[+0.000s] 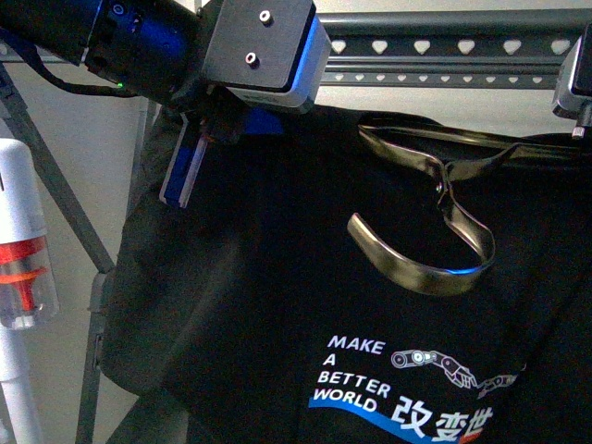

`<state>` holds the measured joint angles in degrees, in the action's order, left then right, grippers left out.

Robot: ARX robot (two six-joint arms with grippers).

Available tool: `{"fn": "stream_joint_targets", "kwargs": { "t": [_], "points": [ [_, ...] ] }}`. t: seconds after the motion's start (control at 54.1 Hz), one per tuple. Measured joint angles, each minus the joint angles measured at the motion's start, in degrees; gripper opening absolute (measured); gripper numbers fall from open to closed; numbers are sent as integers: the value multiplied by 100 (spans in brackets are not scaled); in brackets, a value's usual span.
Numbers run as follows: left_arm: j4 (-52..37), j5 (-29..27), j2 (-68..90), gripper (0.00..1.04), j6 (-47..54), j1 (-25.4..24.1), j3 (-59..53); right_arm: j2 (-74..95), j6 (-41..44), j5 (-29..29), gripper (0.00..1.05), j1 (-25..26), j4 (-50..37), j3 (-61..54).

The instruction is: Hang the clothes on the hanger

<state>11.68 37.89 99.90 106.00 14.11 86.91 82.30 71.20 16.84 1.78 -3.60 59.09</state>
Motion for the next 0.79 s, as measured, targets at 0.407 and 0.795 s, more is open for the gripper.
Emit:
{"fn": "stream_joint_targets", "kwargs": {
  "t": [0.407,0.795],
  "points": [
    [-24,59,-4,61,-4,0,66,-271,-361,122,11,258,501,-452],
    [-2022,-1609,-74,98,-2732,-7,-402,-289,-2262,210,11,1082,2474,-437]
  ]
}}
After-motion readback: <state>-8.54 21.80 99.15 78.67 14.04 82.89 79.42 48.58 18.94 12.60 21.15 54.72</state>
